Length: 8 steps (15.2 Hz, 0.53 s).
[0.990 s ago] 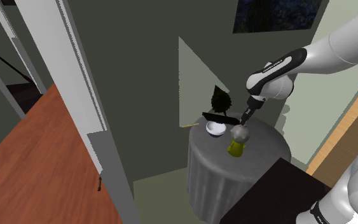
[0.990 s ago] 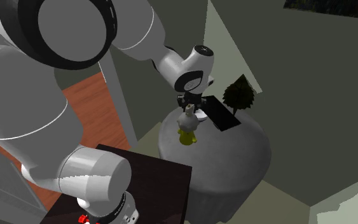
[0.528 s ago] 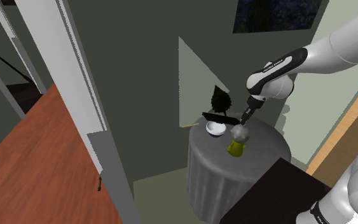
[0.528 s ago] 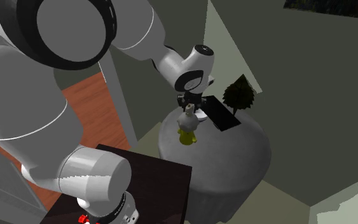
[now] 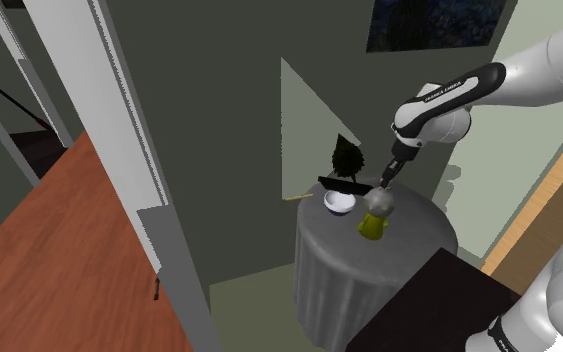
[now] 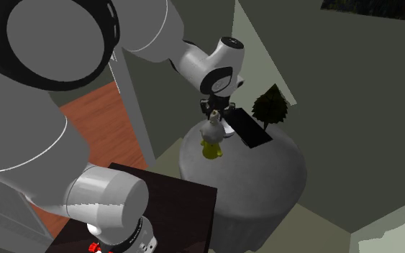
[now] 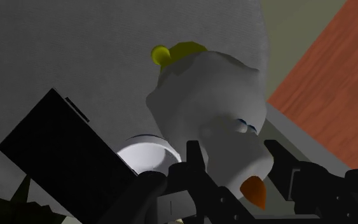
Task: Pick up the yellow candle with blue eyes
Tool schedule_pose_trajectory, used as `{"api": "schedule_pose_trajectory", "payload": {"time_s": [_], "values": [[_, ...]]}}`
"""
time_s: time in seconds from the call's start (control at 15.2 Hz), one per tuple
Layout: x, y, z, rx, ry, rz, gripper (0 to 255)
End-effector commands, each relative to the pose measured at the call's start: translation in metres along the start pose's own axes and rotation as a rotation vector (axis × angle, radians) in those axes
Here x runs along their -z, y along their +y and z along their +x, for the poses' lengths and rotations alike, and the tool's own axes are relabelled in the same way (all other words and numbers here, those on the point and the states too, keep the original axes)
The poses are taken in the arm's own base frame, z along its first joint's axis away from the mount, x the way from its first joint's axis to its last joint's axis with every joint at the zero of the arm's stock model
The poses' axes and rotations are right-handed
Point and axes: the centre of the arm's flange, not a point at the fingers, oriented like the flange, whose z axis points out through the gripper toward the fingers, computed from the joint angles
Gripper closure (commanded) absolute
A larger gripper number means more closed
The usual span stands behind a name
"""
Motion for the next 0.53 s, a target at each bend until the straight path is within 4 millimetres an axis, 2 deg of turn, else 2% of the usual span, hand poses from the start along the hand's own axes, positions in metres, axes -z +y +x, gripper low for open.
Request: {"api": "schedule_pose_trajectory", "payload": {"time_s": [0.0, 0.33, 0.46], "values": [[0.012, -0.001, 0.002, 0.0, 0.001, -0.001, 255], [0.038, -0.004, 0.006, 0.0, 0.001, -0.001, 255], [0.038, -0.004, 0.006, 0.0, 0.001, -0.001, 255]]}}
